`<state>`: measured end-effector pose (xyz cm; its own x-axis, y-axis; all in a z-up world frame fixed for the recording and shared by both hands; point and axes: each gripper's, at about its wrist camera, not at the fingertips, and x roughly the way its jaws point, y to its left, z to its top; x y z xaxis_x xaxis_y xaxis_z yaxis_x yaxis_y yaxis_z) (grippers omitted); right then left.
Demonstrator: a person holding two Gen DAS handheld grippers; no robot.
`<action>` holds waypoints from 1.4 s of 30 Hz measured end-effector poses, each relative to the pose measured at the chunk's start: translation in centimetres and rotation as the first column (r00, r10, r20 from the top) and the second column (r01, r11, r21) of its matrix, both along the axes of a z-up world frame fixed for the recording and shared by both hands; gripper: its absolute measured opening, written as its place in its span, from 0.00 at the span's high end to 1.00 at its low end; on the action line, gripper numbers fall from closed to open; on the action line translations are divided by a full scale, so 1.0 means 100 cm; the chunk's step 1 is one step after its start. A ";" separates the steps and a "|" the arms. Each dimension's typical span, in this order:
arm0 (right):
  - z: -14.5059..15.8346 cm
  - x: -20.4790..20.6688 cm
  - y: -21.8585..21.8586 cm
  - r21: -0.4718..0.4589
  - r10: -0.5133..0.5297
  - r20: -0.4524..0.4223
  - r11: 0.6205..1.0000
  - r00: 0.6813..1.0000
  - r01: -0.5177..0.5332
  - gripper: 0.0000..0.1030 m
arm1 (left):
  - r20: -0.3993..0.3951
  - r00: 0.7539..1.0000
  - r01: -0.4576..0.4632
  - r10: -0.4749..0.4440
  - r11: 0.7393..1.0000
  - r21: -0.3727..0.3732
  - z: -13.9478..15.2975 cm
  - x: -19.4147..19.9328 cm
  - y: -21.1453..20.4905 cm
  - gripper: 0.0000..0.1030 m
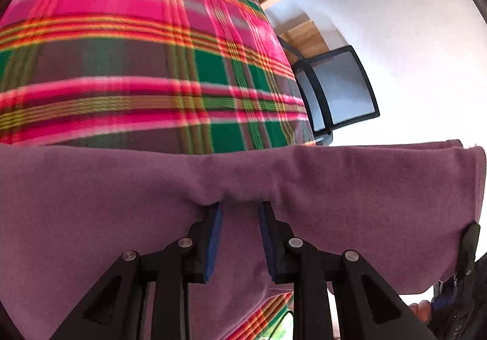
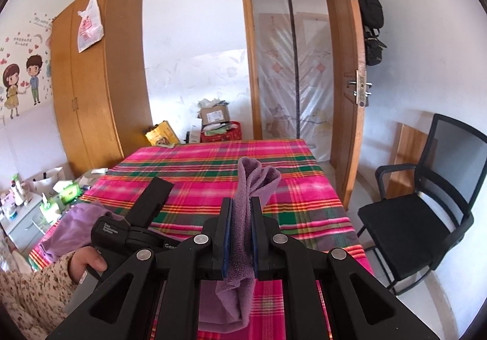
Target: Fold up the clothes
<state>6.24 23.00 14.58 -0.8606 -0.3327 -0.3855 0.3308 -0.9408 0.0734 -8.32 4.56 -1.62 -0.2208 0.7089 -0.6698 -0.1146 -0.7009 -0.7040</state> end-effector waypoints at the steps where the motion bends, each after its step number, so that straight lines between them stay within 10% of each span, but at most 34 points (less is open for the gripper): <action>1: 0.000 -0.001 -0.005 -0.001 0.014 0.004 1.000 1.000 -0.014 0.90 | -0.003 1.000 -0.008 0.008 1.000 0.002 0.001 0.001 -0.004 0.75; 13: -0.019 -0.013 -0.060 -0.024 0.148 0.080 0.989 0.986 -0.146 0.90 | -0.047 0.989 -0.141 0.144 0.989 0.052 0.016 0.032 -0.063 0.75; 25: -0.060 -0.026 -0.112 -0.081 0.252 0.207 0.967 0.945 -0.240 0.90 | -0.187 0.924 -0.321 0.335 0.942 0.101 0.057 0.067 -0.126 0.74; 42: -0.117 -0.031 -0.183 -0.093 0.353 0.339 0.935 0.872 -0.342 0.90 | -0.128 0.914 -0.374 0.385 0.922 0.102 0.038 0.073 -0.172 0.73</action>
<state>3.19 4.71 2.91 -0.5021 -0.6010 -0.6219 0.5845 -0.7658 0.2682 -1.05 -12.60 2.15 -0.5723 0.5990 -0.5601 0.0467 -0.6581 -0.7515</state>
